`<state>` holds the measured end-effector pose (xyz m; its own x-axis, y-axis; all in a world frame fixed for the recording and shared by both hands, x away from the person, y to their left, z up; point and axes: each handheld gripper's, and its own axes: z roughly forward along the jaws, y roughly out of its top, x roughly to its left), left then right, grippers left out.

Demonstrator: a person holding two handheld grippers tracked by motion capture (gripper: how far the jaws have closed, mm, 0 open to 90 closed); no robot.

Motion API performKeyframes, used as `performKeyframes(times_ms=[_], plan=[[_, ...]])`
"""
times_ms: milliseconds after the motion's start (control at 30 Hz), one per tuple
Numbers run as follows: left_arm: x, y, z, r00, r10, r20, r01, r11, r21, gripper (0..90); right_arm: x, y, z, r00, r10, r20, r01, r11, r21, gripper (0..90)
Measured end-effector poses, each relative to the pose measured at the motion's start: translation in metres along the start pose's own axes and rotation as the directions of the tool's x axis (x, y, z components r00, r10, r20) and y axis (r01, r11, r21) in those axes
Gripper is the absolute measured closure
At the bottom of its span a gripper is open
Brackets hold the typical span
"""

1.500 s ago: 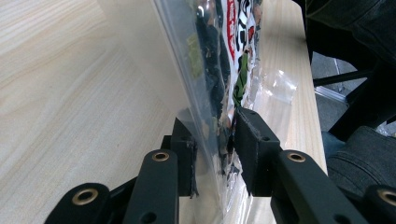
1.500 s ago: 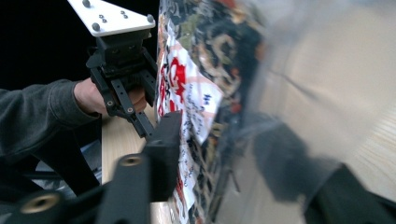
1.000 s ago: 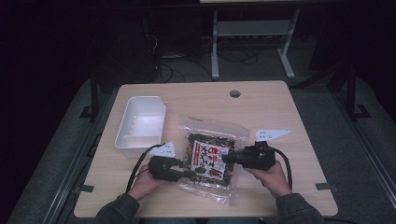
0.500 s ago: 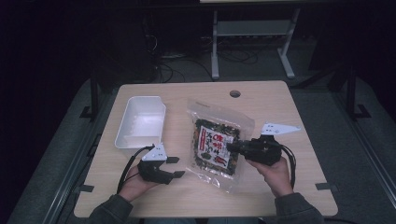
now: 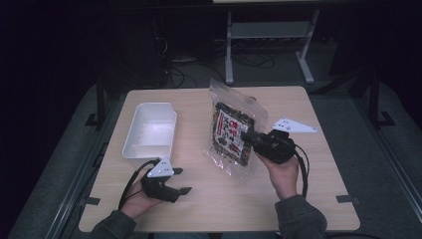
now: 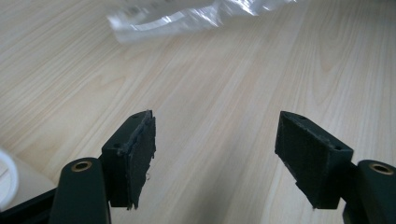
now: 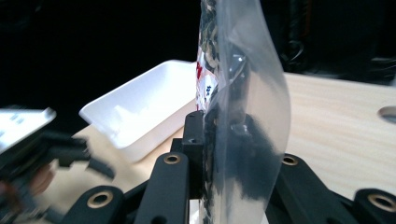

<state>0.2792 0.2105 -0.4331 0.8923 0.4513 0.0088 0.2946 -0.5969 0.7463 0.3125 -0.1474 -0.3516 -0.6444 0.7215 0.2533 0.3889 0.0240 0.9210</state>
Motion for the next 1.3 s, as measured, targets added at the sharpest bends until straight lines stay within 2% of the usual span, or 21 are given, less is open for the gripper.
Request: performKeyframes(times_ms=[167,333,400,700,800,867,900,1000,1067,1133,1200,1267,1300], plan=[[0.0,-0.006,-0.005,0.9998,-0.005,-0.018,0.006,1.0,0.008,23.8,0.012,0.017,0.016,0.9992,-0.024,0.032,0.024,0.999,-0.027,75.2],[0.001,-0.01,-0.011,0.9991,-0.009,-0.041,0.009,0.9998,0.017,21.3,0.022,0.028,0.031,0.9986,-0.035,0.041,0.037,0.998,-0.042,75.2],[0.002,-0.013,-0.015,0.9987,-0.019,-0.048,0.019,0.9997,0.012,21.0,0.028,0.035,0.041,0.998,-0.044,0.046,0.046,0.998,-0.052,75.2],[0.007,-0.021,-0.024,0.997,-0.035,-0.069,0.036,0.9993,0.008,20.3,0.041,0.054,0.069,0.9977,-0.039,0.056,0.044,0.995,-0.09,75.2],[0.011,-0.023,-0.025,0.9965,-0.047,-0.069,0.048,0.9988,0.008,20.3,0.045,0.062,0.084,0.9975,-0.025,0.067,0.032,0.993,-0.111,75.2],[0.012,-0.024,-0.025,0.9965,-0.044,-0.071,0.045,0.9989,0.012,20.2,0.046,0.063,0.087,0.9974,-0.022,0.068,0.03,0.993,-0.114,75.2],[0.012,-0.024,-0.025,0.9962,-0.04,-0.077,0.041,0.999,0.015,20.3,0.049,0.068,0.096,0.9972,-0.024,0.071,0.032,0.992,-0.12,75.2],[0.013,-0.025,-0.026,0.9958,-0.041,-0.081,0.043,0.999,0.014,20.2,0.051,0.072,0.104,0.9975,-0.026,0.066,0.034,0.992,-0.124,75.2],[0.014,-0.026,-0.027,0.9957,-0.047,-0.08,0.048,0.9988,0.011,20.3,0.056,0.077,0.117,0.9977,-0.029,0.061,0.037,0.992,-0.121,75.2],[0.014,-0.026,-0.027,0.9956,-0.047,-0.081,0.048,0.9988,0.012,20.3,0.057,0.078,0.12,0.9976,-0.032,0.061,0.04,0.992,-0.122,75.2],[0.014,-0.027,-0.028,0.9957,-0.044,-0.081,0.045,0.9989,0.012,20.3,0.062,0.081,0.134,0.9973,-0.038,0.063,0.045,0.992,-0.122,75.2],[0.015,-0.027,-0.028,0.9956,-0.045,-0.082,0.046,0.9989,0.011,20.3,0.063,0.082,0.138,0.9971,-0.041,0.064,0.048,0.992,-0.12,75.2],[0.015,-0.028,-0.029,0.9952,-0.052,-0.083,0.053,0.9985,0.011,20.2,0.067,0.084,0.146,0.9969,-0.044,0.065,0.052,0.992,-0.119,75.2]])
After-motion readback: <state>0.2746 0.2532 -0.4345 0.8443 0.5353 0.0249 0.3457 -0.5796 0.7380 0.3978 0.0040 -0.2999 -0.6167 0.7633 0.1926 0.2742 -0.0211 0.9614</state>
